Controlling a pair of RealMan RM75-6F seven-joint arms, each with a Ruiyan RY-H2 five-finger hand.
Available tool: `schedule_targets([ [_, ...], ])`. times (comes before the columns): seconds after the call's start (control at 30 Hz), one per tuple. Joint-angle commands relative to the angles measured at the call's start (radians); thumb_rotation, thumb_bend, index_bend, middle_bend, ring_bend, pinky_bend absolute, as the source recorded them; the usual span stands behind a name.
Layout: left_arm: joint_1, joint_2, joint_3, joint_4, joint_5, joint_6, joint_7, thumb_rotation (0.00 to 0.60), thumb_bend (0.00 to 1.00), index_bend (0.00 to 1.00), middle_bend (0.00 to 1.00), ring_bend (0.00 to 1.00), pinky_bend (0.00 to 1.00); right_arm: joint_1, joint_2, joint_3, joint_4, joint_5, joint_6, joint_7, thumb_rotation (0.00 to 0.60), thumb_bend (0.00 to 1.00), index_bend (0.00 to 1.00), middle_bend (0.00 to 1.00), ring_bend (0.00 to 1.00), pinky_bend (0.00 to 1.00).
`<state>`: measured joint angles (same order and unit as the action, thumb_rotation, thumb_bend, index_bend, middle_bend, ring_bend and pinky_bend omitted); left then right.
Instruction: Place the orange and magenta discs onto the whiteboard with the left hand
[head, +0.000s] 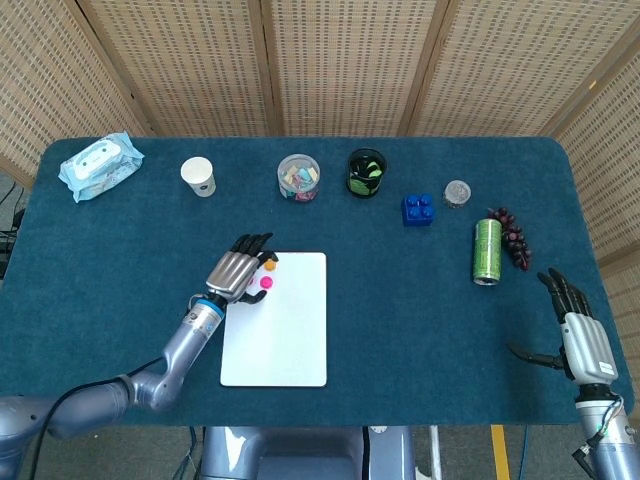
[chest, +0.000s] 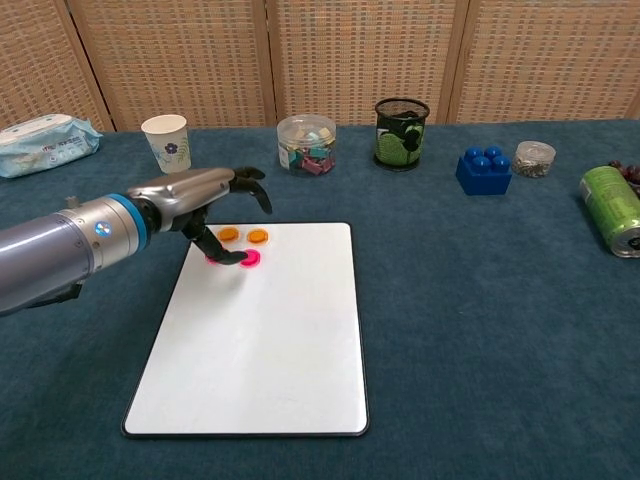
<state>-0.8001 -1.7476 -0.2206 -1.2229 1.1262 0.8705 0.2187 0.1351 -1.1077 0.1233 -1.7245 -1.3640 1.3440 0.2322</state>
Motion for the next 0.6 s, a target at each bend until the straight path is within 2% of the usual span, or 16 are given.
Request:
schedule_targets([
  [0.03,0.029,0.082,-0.002,-0.119,0.069,0.080,-0.023,0.600,0.30,0.22,0.00,0.00,0.00,0.000,0.000,0.000,0.000,0.000,0.000,0.000,0.600,0.13,0.00,0.00,0.00,0.00],
  [0.17,0.065,0.155,0.011,-0.209,0.127,0.154,-0.026,0.600,0.30,0.16,0.00,0.00,0.00,0.000,0.000,0.000,0.000,0.001,0.000,0.001,0.600,0.13,0.00,0.00,0.00,0.00],
  [0.23,0.094,0.200,0.023,-0.253,0.155,0.203,-0.021,0.600,0.29,0.08,0.00,0.00,0.00,0.000,0.000,0.000,0.000,0.000,0.001,-0.001,0.600,0.13,0.00,0.00,0.00,0.00],
  [0.33,0.160,0.281,0.052,-0.306,0.181,0.291,0.006,0.600,0.23,0.00,0.00,0.00,0.00,-0.001,-0.001,0.000,-0.001,-0.002,0.004,-0.006,0.600,0.13,0.00,0.00,0.00,0.00],
  [0.5,0.303,0.384,0.115,-0.332,0.217,0.451,-0.033,0.600,0.10,0.00,0.00,0.00,0.00,-0.003,-0.007,0.001,-0.002,-0.003,0.015,-0.025,0.600,0.13,0.00,0.00,0.00,0.00],
  [0.6,0.367,0.409,0.144,-0.311,0.233,0.516,-0.069,0.600,0.08,0.00,0.00,0.00,0.00,-0.003,-0.010,0.001,-0.003,-0.002,0.019,-0.035,0.600,0.13,0.00,0.00,0.00,0.00],
])
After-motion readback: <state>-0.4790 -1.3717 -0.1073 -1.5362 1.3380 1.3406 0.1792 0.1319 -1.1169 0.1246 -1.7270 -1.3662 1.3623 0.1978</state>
